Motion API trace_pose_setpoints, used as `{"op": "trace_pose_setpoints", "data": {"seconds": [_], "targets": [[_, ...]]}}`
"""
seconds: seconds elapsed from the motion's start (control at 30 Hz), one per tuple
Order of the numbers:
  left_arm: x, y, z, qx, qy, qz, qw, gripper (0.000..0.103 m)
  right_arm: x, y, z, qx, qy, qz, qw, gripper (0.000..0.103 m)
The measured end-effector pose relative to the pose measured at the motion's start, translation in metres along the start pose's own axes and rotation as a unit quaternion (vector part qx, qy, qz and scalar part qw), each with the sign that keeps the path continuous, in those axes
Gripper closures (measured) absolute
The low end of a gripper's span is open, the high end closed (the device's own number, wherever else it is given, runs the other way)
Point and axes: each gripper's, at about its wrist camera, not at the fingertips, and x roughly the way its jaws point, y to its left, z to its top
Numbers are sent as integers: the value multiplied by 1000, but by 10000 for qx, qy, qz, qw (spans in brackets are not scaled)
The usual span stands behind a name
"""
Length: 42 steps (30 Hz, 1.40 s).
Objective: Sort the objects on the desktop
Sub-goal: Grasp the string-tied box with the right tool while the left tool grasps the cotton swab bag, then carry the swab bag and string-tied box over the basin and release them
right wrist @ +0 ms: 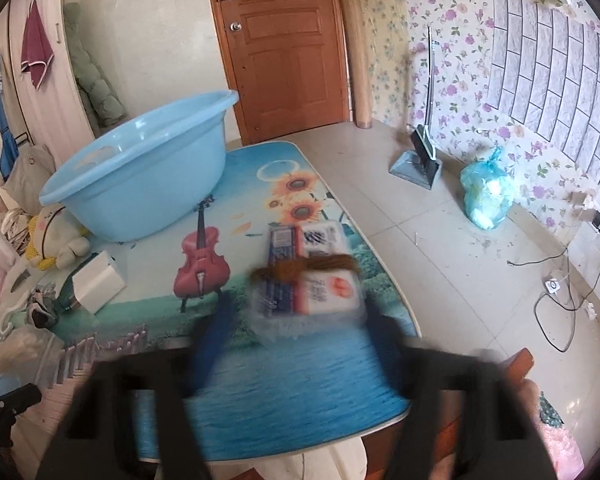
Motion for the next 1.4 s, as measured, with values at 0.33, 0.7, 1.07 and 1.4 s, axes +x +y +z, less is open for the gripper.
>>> {"op": "trace_pose_setpoints", "data": {"seconds": [0.33,0.7,1.07,1.4], "targets": [[-11,5,-1,-51,-190,-67,9998,66,-16,20,-7,-212,2,358,9991,50],[-25,18,-6,-168,-364,-60,9992,75,-33,69,-23,-871,46,846,9926,50],[-29,31,-13,-473,-419,-156,9979,8,-32,76,-28,-990,125,887,9911,50],[-27,40,-15,-586,-379,53,9975,8,-23,79,-33,-1019,286,801,9912,49]]}}
